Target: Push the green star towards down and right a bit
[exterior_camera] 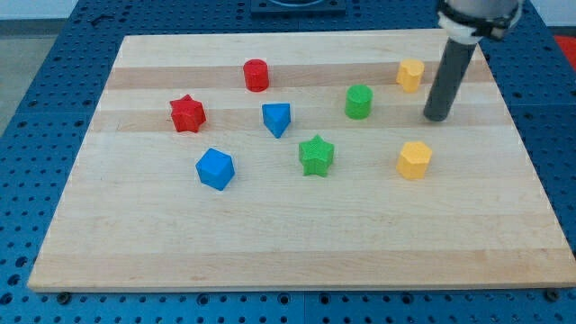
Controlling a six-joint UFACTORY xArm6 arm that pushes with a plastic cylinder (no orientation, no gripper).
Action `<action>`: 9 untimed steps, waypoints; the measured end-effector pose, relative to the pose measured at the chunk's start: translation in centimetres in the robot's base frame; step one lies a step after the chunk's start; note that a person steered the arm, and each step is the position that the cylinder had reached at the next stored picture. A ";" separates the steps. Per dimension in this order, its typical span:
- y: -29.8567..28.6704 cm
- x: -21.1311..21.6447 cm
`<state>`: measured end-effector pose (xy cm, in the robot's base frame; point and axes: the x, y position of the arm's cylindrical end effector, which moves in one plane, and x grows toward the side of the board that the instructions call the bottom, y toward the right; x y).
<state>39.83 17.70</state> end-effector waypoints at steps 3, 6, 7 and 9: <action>-10.4 -0.2; -17.2 2.0; -16.6 4.4; -16.7 7.3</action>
<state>47.12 0.99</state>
